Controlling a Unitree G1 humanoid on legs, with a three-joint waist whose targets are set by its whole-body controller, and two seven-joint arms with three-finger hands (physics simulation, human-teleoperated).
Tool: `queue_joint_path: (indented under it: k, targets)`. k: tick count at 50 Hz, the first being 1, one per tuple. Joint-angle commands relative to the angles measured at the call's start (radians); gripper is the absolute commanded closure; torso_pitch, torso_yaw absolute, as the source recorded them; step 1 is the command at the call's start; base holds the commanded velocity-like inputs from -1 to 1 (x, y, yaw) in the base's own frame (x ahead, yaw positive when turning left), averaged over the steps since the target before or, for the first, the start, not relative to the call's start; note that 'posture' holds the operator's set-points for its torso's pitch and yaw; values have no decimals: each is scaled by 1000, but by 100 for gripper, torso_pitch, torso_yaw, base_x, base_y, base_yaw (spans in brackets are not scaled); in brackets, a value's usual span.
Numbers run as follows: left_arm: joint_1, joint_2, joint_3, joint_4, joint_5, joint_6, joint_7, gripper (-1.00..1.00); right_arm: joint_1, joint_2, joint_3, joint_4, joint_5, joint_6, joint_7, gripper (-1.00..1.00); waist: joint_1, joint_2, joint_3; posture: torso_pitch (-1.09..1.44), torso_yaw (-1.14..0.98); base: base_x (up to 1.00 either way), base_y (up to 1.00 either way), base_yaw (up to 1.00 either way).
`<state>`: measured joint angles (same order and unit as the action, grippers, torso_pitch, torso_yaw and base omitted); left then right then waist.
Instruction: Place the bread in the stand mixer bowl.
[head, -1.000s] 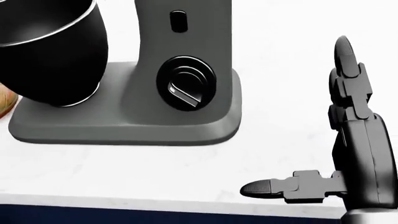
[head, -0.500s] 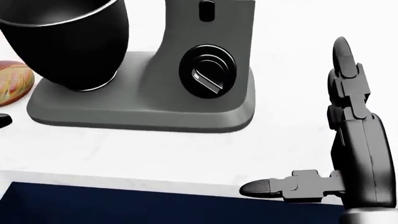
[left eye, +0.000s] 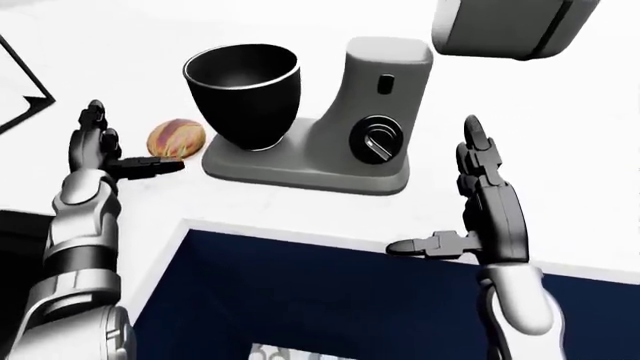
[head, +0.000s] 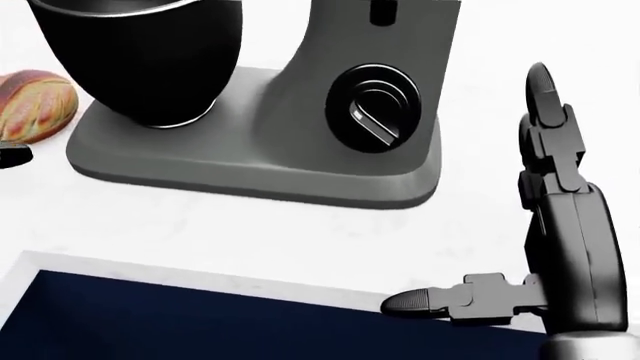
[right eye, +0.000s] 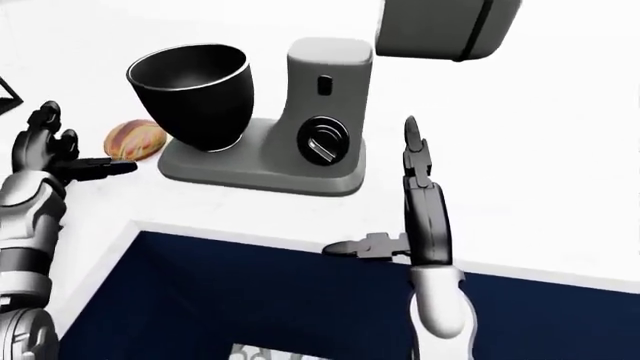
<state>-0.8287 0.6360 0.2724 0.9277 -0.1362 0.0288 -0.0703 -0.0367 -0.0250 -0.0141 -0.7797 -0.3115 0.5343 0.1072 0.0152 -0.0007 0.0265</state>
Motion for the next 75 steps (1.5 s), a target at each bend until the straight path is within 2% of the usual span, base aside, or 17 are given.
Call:
queue_joint_path:
  k: [1, 5, 11, 18, 29, 35, 45, 54, 55, 56, 57, 58, 66, 75]
  targets:
    - [-63, 26, 14, -73, -21, -46, 14, -100, -15, -3, -2, -36, -2, -30, -7, -100, -6, 14, -28, 0, 0, 0, 0, 0]
    - [-67, 32, 16, -94, -23, -31, 14, -100, -15, -2, 0, -34, -3, -32, -8, -100, -6, 12, -28, 0, 0, 0, 0, 0]
    - [-53, 34, 21, -178, -27, 24, 17, -100, -13, -1, 3, -33, -4, -33, -8, -100, -10, 22, -33, 0, 0, 0, 0, 0]
    - [-75, 16, 10, -76, -13, -35, 11, -100, -9, -1, 1, -39, -2, -35, -9, -100, -13, 28, -38, 0, 0, 0, 0, 0]
    - [-149, -11, -22, 96, 22, -128, 25, -100, -13, -1, -4, -36, 3, -38, -10, -100, -20, 24, -43, 0, 0, 0, 0, 0]
    - [-125, -16, -26, 138, 41, -150, 34, -100, -14, -1, -3, -32, 5, -45, -12, -100, -25, 30, -44, 0, 0, 0, 0, 0]
    - [-82, -40, -48, 124, 82, -86, -63, -100, -8, 0, -4, -31, 11, -50, -17, -100, -31, 41, -41, 0, 0, 0, 0, 0]
    - [-82, -53, -57, 175, 122, -57, -108, -100, -10, 1, -3, -19, 16, -64, -25, -100, -33, 46, -43, 0, 0, 0, 0, 0]
    - [-78, -54, -62, 176, 129, -51, -118, -47, -10, 1, -2, -20, 18, -67, -25, -100, -33, 47, -43, 0, 0, 0, 0, 0]
    - [-77, -57, -64, 182, 136, -42, -120, 22, -10, 1, -1, -20, 17, -68, -25, -100, -33, 47, -44, 0, 0, 0, 0, 0]
    - [-75, -58, -66, 191, 142, -37, -128, 65, -10, 1, -1, -23, 18, -70, -25, -100, -33, 48, -44, 0, 0, 0, 0, 0]
    - [-75, -59, -70, 198, 150, -18, -136, 100, -10, 1, -1, -24, 19, -71, -26, -100, -33, 49, -44, 0, 0, 0, 0, 0]
    - [-24, -69, -78, 189, 186, 44, -224, 100, -10, 1, -6, -38, 31, -86, -24, -100, -30, 55, -55, 0, 0, 0, 0, 0]
    - [13, -72, -65, 163, 194, 39, -241, 100, -6, 0, -13, -45, 49, -89, -26, -100, -30, 64, -68, 0, 0, 0, 0, 0]
